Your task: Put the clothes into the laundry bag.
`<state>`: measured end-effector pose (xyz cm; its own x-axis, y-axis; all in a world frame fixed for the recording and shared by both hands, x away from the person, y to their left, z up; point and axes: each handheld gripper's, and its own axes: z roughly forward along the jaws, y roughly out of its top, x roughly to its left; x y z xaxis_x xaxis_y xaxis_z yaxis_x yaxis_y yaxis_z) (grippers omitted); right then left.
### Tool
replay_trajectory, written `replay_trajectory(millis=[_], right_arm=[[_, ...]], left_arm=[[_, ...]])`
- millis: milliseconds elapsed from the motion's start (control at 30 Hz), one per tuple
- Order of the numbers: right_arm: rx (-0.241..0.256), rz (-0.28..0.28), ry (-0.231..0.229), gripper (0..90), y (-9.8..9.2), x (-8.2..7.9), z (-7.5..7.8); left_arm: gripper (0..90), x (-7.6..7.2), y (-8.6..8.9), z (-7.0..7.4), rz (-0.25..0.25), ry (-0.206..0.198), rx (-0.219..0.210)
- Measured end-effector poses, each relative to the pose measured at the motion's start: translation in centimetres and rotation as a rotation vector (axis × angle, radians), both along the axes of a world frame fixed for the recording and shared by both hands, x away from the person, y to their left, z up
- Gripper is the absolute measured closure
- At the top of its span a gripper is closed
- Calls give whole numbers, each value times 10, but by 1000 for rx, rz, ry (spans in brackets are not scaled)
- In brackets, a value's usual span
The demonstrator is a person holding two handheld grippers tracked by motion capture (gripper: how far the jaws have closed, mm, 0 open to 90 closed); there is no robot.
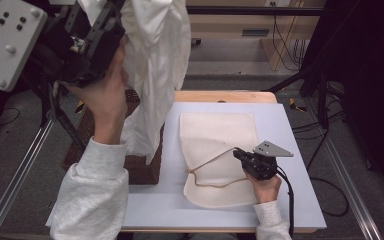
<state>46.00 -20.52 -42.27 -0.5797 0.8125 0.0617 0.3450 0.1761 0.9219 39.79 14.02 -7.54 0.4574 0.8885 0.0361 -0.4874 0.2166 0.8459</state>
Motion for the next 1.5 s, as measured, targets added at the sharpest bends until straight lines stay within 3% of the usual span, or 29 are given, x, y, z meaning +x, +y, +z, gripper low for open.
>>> replay_trajectory(millis=[333, 567, 667, 767, 967, 1033, 1067, 1100, 1133, 1233, 1267, 1333, 1367, 1400, 1500], right_arm=[[5, 0, 0, 869, -1, 0, 0], [19, -10, -3, 869, -7, 1, 1], [22, -16, -3, 869, -9, 2, 0], [19, -30, -4, 869, -10, 4, -1], [16, -44, -5, 868, -9, 7, -2], [15, -51, 1, 868, -8, 8, -3], [17, -50, 3, 869, -8, 8, -3], [14, -48, -1, 868, -7, 7, -3], [14, -48, -1, 868, -7, 7, -3], [6, -47, -3, 868, -5, 8, -4], [6, -47, -1, 868, -4, 8, -4], [6, -47, -2, 868, -4, 9, -4], [3, -48, 0, 868, -3, 9, -4], [3, -48, 0, 868, -3, 9, -4], [-2, -53, -3, 868, -3, 10, -5]], left_arm=[[682, -16, -44, 22, -75, -23, 7], [681, -19, -60, 22, -122, -30, 23], [681, -17, -56, 10, -147, -12, 30], [681, -14, -47, -8, -169, 31, 41], [680, -11, -28, -33, -178, 83, 74], [680, -11, -18, -47, -175, 106, 110], [679, -11, -18, -47, -175, 106, 110], [679, -12, -12, -58, -177, 124, 127], [679, -12, -12, -58, -177, 124, 127], [679, -15, -3, -81, -188, 164, 162], [679, -15, -3, -81, -188, 164, 162], [678, -16, 0, -94, -205, 186, 164], [678, -16, 2, -109, -222, 205, 175], [678, -16, 2, -109, -222, 205, 175], [678, -18, 3, -131, -246, 245, 203]])
